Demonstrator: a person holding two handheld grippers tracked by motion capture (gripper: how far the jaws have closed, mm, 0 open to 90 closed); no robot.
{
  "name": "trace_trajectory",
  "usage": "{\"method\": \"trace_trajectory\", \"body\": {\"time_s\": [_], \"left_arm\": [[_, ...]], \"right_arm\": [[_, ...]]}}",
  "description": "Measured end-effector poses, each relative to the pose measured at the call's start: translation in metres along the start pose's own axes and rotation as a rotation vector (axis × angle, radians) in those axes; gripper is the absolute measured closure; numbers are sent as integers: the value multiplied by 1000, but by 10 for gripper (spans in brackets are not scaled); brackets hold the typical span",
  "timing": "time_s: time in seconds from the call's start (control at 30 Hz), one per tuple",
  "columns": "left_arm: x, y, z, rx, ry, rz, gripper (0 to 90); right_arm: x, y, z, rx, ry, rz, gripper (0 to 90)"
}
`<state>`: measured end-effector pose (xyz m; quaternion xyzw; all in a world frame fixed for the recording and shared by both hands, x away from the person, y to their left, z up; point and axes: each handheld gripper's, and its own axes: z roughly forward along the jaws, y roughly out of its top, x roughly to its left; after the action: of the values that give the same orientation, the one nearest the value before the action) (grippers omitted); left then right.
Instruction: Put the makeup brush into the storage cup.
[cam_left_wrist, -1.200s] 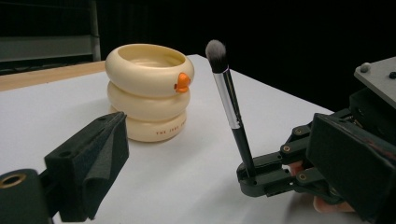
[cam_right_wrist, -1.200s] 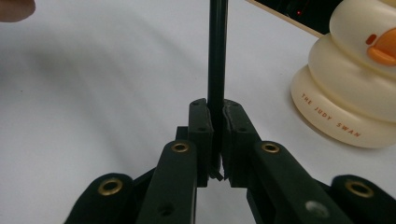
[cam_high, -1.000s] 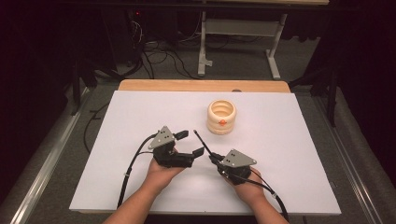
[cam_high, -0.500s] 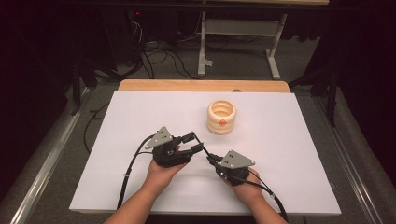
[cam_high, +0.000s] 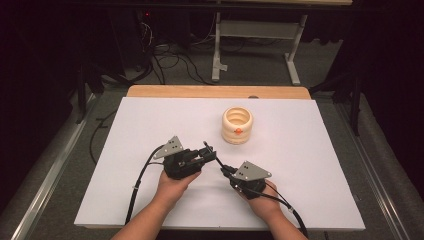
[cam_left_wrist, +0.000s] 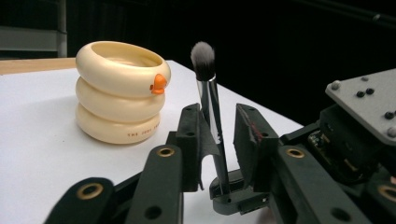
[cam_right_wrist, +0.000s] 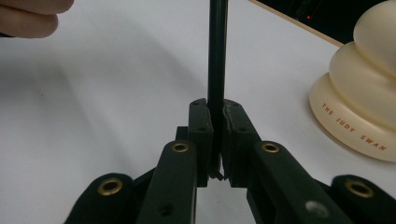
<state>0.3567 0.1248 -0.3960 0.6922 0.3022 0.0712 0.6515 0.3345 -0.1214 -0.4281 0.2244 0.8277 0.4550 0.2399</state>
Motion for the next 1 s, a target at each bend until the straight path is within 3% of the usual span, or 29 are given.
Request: {"method": "trace_trajectory", "body": {"time_s": [0.3,0.9,1.0], "left_arm": [[1,-1,-1,-11,-10,-8,797],[0,-3,1,-13,-45,9,830],[-1,-3,1,-12,-43,14,831]], "right_arm": [[0,0,1,6,-4,-3,858],[0,-1,3,17,-6,-13,854],[0,-2,4,18,1,-12,813]]}}
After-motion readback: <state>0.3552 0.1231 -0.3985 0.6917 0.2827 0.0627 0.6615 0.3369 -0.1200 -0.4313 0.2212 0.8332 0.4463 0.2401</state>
